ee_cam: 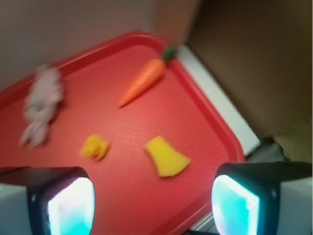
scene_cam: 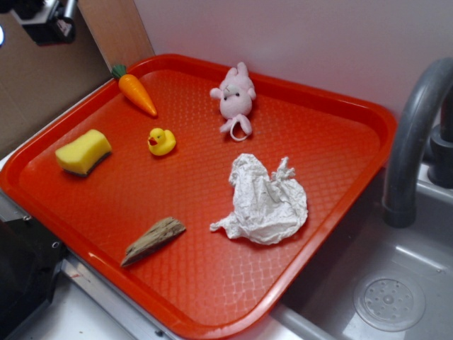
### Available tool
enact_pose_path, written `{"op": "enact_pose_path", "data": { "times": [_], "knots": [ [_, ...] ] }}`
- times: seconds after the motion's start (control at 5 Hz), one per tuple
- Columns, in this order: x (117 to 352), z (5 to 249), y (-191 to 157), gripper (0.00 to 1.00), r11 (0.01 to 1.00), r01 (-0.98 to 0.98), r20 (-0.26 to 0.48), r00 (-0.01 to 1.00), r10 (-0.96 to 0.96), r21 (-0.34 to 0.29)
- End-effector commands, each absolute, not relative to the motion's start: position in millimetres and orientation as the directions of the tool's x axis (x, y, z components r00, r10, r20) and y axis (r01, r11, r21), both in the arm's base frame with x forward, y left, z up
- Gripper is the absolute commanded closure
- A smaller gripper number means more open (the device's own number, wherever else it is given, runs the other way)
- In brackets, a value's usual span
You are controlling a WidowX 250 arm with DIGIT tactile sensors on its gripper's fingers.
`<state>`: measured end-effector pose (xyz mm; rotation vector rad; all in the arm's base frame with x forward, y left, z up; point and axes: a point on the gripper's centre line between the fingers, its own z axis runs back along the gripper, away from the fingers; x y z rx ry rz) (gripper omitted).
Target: Grab the carrot.
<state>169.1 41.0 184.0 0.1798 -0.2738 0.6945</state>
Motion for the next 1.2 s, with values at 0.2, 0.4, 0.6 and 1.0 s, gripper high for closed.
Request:
{"op": "enact_pose_path", "data": {
  "times": [0.2, 0.4, 0.6, 1.0],
  "knots": [
    [241, 102, 114, 0.00, 0.548, -0.836, 0.326, 0.514, 0.794, -0.018],
    [272, 81, 117, 0.00, 0.580, -0.812, 0.275, 0.546, 0.791, -0.058],
    [283, 71, 124, 0.00, 0.560, -0.828, 0.263, 0.533, 0.804, -0.032],
    [277, 51, 134, 0.00, 0.492, -0.870, 0.191, 0.484, 0.854, 0.006]
  ]
}}
